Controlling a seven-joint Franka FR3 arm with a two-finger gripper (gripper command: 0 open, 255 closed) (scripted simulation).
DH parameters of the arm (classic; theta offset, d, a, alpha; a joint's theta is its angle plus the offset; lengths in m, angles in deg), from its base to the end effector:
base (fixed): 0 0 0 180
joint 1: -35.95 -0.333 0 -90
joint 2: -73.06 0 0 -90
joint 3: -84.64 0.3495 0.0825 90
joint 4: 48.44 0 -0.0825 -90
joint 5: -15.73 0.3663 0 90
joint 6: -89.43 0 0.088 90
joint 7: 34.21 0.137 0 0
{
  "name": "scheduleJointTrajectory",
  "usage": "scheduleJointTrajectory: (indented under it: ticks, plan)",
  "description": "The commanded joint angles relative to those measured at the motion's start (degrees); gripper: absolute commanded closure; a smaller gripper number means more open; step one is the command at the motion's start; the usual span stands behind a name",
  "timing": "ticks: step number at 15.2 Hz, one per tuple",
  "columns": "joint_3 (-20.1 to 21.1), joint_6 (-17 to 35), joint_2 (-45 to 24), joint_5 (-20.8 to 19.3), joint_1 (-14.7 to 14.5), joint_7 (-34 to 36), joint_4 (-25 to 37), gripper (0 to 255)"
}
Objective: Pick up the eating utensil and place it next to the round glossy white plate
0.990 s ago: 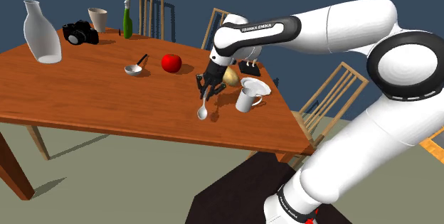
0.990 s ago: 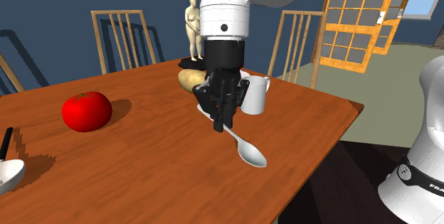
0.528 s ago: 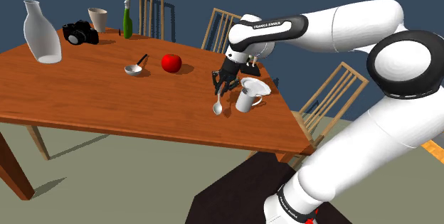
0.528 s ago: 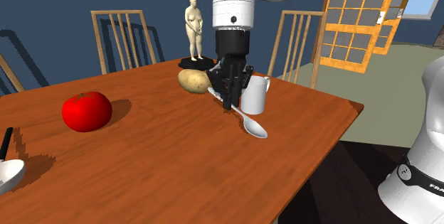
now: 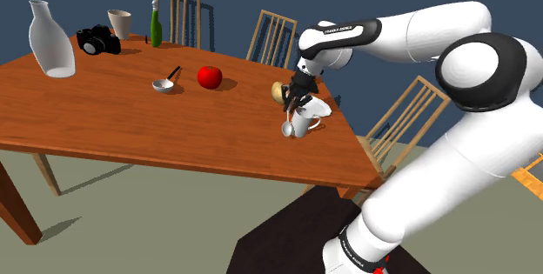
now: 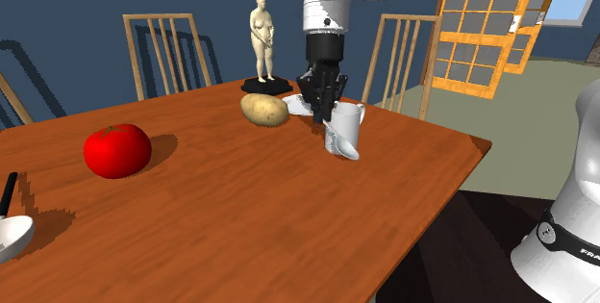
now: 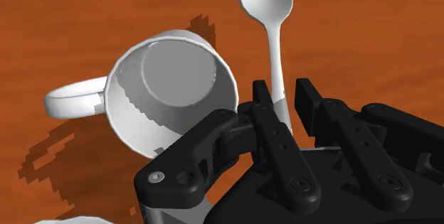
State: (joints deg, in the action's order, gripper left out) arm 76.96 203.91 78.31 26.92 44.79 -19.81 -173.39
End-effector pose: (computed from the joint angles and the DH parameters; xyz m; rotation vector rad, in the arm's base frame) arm 0.4699 -0.1225 0.4356 -2.8068 0.9114 0.1314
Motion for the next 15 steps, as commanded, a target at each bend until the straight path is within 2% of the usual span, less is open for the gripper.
scheduleJointTrajectory:
  ticks: [1,9,15]
  plan:
    - [-1.5,-0.6,-1.2,-0.2,1.2,-2.6,1.3,255]
    - [-7.1,-4.4,-7.8,-0.5,6.6,-13.2,9.6,255]
    - [-7.1,-0.1,-9.6,0.4,6.7,-14.3,7.0,255]
